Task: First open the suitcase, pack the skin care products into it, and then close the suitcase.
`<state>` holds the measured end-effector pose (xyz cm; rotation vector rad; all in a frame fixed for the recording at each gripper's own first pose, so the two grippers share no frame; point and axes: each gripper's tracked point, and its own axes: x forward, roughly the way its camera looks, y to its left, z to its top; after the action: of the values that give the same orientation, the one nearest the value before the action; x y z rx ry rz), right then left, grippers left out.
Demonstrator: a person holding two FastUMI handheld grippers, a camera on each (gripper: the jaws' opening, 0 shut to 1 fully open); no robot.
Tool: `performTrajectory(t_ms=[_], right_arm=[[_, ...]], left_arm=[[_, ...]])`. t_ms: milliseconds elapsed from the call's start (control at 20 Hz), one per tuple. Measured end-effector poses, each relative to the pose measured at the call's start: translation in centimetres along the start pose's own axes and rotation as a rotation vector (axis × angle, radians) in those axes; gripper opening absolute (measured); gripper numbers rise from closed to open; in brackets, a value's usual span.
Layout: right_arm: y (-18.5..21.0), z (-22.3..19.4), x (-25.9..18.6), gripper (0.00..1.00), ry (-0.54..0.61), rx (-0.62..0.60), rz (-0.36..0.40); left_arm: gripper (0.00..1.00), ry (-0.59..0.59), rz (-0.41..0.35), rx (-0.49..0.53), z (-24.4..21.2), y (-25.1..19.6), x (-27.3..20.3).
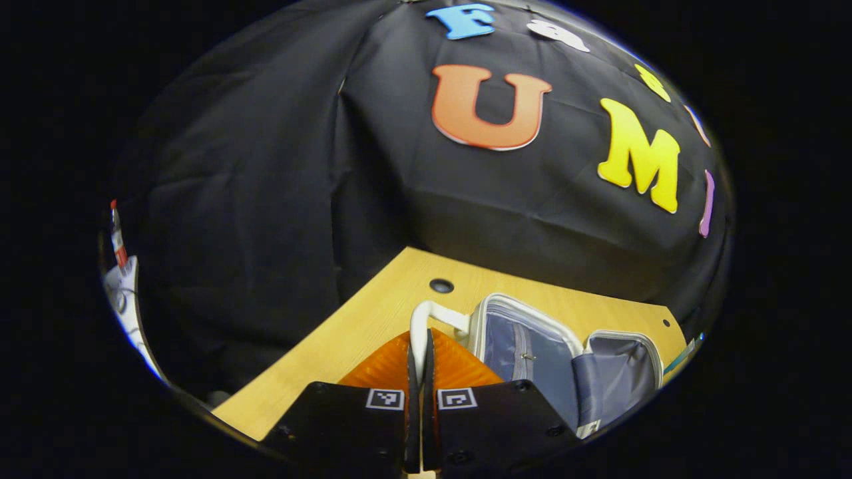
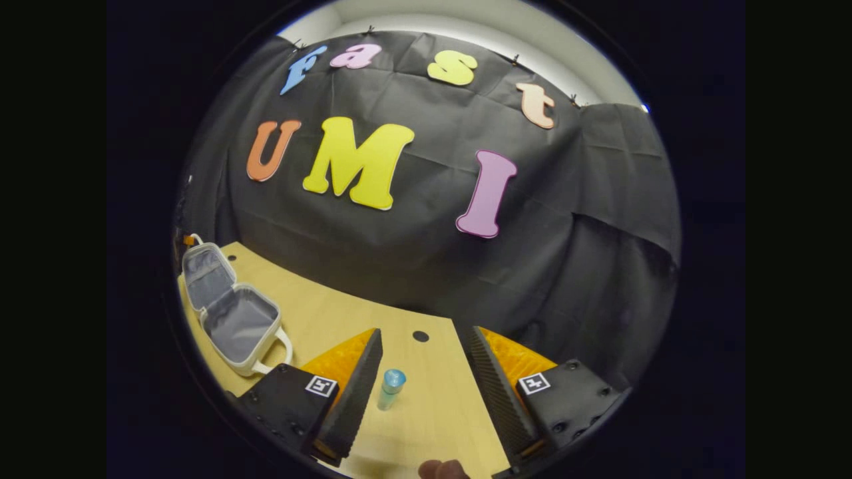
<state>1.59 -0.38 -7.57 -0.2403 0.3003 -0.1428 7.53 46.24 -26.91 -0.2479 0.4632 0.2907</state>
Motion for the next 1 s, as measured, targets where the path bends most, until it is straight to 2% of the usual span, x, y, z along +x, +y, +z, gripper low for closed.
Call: performTrajectory(t_ms=[200, 350, 400, 550, 650, 700, 1000], right_arm=[[0.6, 0.6, 0.6, 0.8, 0.015, -0.016, -0.004], [0.7, 1.3, 1.1, 0.8, 0.007, -0.022, -0.012], [0.7, 1.4, 1.2, 0.8, 0.007, -0.018, -0.015], [1.2, 1.2, 1.5, 0.8, 0.009, -0.004, -0.009], [1.3, 0.9, 1.7, 0.8, 0.009, 0.004, 0.0], [1.2, 0.7, 1.7, 0.8, 0.01, 0.012, 0.002], [-0.6, 0.0, 1.5, 0.8, -0.021, 0.08, 0.023]], left_arm=[[0.07, 0.123, -0.011, -0.094, -4.7, 0.6, 3.0], [0.11, 0.164, -0.025, -0.139, -6.0, 1.1, 3.8], [0.07, 0.189, -0.016, -0.144, -6.4, 1.5, 3.9], [0.59, 0.155, 0.014, -0.111, -5.2, 2.2, 3.2], [0.65, 0.121, 0.019, -0.081, -3.8, 1.5, 2.2], [0.98, 0.101, 0.022, -0.057, -2.9, 0.9, 1.6], [0.98, -0.092, 0.009, 0.062, 4.7, -6.4, -5.4]])
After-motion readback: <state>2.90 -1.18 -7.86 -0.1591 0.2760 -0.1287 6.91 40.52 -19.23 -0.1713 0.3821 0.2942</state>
